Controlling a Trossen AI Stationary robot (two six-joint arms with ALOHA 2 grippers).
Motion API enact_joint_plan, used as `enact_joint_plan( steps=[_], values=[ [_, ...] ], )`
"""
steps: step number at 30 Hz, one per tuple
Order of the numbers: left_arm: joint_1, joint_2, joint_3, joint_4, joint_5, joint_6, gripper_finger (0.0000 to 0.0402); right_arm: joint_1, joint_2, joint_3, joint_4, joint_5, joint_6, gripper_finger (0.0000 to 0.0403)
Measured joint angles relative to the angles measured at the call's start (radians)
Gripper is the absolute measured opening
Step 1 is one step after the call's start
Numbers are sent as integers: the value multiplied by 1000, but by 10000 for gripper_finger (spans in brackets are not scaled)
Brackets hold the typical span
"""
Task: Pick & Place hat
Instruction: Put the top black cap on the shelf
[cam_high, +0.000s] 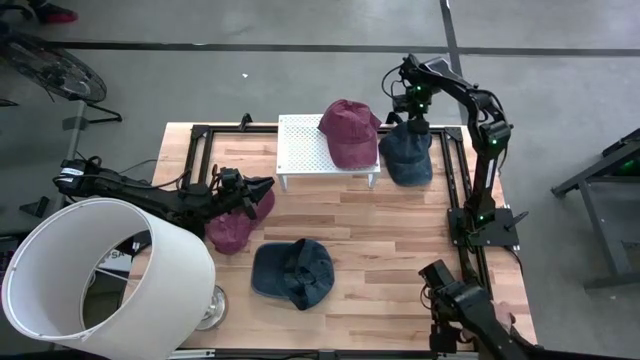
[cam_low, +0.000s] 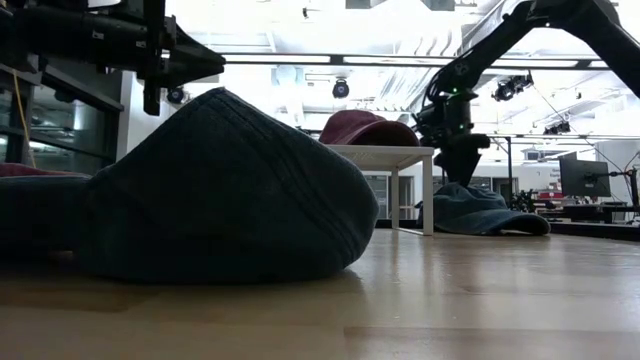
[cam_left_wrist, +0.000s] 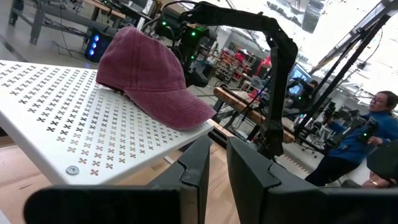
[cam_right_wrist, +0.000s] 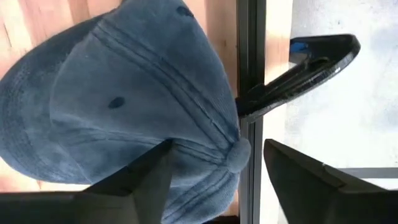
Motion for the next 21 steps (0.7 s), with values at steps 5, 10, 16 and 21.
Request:
enact_joint_plan(
  steps=[5,10,16,21],
  values=[
    [0,0,0,0,0,0,56,5,0,0,2,1,1,192],
    [0,0,0,0,0,0,56,13,0,0,4,3,2,145],
    [0,0,0,0,0,0,56,28,0,0,-1,6,6,77],
    [0,0,0,0,0,0,56,39,0,0,-21,24,46,23]
  ],
)
